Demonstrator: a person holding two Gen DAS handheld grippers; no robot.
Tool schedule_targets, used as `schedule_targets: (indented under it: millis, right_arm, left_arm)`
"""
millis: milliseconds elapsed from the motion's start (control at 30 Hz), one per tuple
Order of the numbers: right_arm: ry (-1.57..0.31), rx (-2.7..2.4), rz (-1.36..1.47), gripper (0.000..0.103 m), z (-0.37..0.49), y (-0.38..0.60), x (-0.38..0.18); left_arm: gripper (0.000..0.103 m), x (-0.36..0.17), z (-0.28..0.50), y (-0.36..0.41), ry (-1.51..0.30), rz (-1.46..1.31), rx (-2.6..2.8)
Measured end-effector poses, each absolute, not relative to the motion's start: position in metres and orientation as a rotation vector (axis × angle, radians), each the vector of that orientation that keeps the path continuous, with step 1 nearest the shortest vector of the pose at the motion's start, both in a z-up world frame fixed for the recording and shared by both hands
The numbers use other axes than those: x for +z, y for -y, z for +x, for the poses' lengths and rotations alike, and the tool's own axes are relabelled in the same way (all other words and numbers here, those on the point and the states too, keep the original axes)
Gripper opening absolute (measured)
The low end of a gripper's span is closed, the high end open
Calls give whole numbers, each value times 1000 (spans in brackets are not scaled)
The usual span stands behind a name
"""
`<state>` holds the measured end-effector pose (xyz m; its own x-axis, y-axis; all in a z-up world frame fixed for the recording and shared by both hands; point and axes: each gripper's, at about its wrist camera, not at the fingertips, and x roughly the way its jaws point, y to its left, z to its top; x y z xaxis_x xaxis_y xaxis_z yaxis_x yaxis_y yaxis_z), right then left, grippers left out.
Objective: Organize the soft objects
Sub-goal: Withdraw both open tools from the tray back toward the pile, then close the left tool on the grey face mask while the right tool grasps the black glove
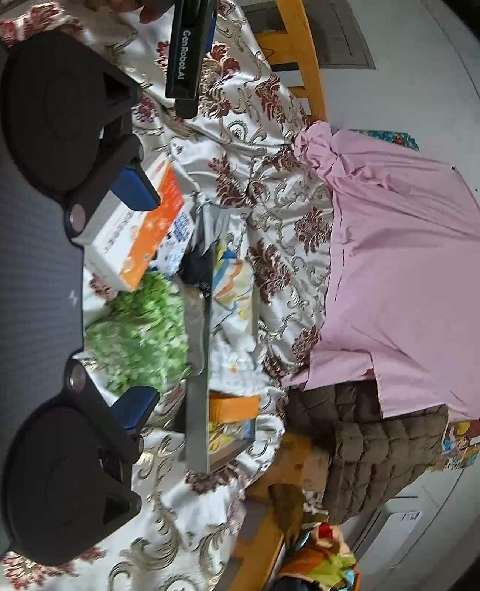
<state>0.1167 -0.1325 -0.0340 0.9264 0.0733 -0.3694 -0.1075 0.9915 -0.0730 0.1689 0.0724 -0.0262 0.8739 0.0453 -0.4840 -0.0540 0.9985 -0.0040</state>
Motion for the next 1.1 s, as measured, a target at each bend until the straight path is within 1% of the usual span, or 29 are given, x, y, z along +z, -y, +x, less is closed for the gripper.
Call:
schedule_targets:
  millis: [133, 367, 867, 1100]
  right_arm:
    - [-375, 106, -108, 103, 130, 123, -31]
    - [-409, 139, -151, 103, 163, 112, -27]
    - [-515, 190, -303, 103, 247, 119, -39]
    - [-547, 202, -344, 103, 283, 115, -51]
  left_arm:
    - [102, -25, 180, -83, -493, -44, 75]
    - [102, -30, 209, -91, -479, -11, 110]
    - [102, -51, 308, -91, -477, -186, -104]
    - [102, -66, 338, -85, -468, -232, -126]
